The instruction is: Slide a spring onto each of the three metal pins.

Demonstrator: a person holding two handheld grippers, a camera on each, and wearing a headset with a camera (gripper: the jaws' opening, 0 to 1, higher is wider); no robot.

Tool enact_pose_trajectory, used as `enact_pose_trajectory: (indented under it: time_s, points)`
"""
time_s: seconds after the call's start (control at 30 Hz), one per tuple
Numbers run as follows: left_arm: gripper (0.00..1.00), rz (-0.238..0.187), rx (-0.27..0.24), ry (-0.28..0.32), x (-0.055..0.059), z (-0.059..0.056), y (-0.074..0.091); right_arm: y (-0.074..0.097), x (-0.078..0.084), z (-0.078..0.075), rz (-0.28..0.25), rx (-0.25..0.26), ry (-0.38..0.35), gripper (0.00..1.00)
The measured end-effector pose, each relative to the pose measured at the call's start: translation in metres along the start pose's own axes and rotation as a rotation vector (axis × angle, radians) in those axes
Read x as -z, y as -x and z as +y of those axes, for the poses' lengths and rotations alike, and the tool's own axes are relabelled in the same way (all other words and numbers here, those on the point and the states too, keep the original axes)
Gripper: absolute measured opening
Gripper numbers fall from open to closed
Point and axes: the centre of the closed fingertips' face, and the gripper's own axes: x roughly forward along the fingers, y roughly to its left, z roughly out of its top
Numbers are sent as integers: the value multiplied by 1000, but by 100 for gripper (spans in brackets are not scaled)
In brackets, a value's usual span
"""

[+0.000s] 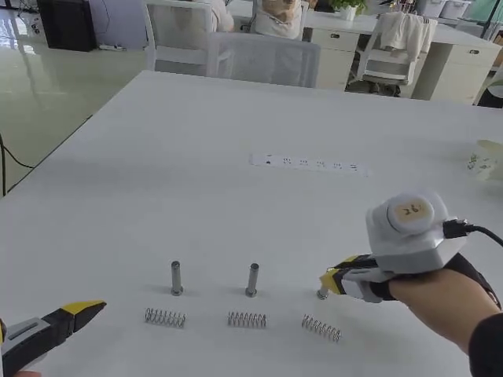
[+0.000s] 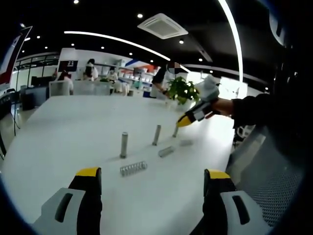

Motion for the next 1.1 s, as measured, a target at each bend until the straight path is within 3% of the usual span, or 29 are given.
enact_pose_trajectory:
  time_s: [0.33,0.47,0.7,0.83,1.1]
  points:
    - [82,2,4,1,1,-1,0,10,15,0,0,0,-13,13]
    - [82,4,8,1,1,-2,-1,13,25,9,14,-24,-2,13]
    - [82,5,12,-2,1,-4,-2,15,29,24,22,-76,23,15]
    - [82,4,7,-2,1,-3,0,12,39,37,60,-129,49,14]
    - [82,3,6,-1,1,-4,0,6,56,46,136,-136,141,14]
